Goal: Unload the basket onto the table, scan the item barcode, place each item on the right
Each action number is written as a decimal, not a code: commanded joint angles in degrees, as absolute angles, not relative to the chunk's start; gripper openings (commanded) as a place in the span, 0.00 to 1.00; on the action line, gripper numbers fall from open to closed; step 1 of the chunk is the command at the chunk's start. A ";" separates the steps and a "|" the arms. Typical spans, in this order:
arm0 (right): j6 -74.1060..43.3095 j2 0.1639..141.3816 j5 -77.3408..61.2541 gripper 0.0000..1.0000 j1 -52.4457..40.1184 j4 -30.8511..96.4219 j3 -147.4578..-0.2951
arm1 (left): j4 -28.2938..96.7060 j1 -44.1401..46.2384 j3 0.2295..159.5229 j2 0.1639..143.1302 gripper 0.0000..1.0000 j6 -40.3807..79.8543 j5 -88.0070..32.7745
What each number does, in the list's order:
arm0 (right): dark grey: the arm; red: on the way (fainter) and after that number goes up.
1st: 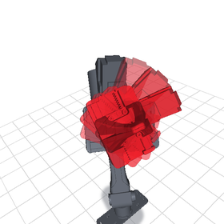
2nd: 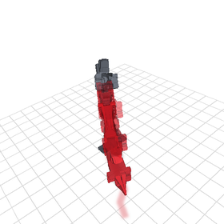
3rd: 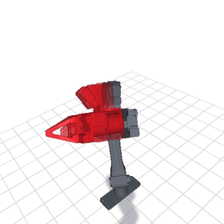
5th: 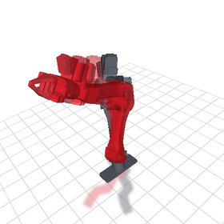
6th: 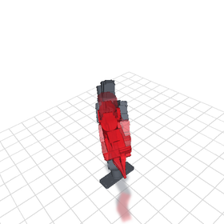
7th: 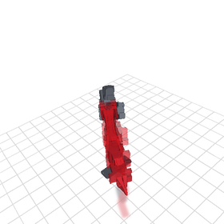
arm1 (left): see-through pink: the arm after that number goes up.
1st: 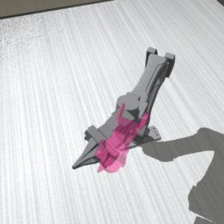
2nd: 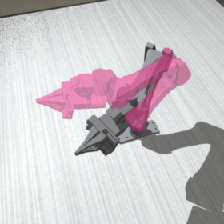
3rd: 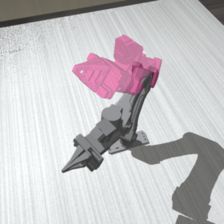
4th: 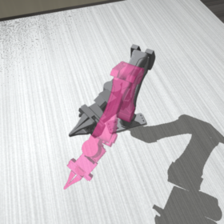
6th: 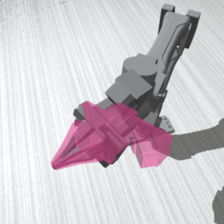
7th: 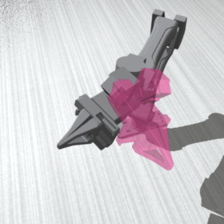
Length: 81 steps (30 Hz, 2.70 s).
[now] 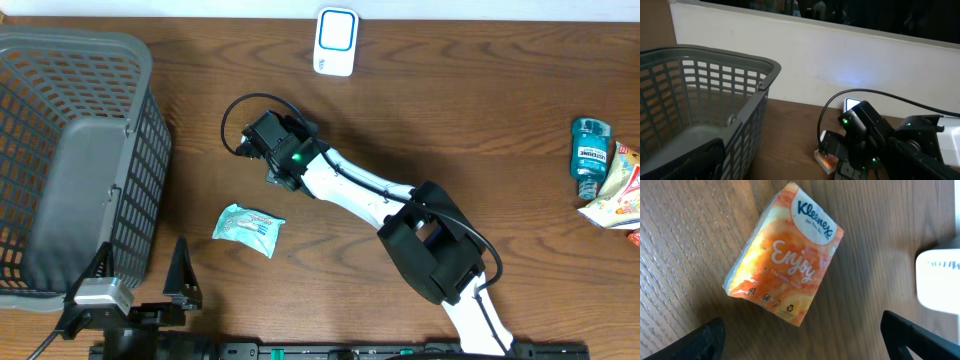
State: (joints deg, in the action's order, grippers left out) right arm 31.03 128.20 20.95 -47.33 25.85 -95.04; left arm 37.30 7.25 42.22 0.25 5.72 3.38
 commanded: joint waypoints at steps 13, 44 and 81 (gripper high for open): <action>47.57 131.63 22.20 0.82 -48.75 24.18 -94.96 | 37.26 7.49 42.22 0.14 0.98 4.80 3.68; 35.73 132.73 17.65 0.01 -51.51 33.01 -93.73 | 37.28 7.49 42.22 0.14 0.98 4.80 3.70; 14.96 127.04 18.13 0.71 -48.84 43.79 -93.45 | 37.28 7.49 42.22 0.14 0.98 4.80 3.68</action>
State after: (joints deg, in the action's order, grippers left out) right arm 7.84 124.73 14.41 -48.88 44.75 -93.67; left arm 37.45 7.25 42.22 0.25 5.72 3.38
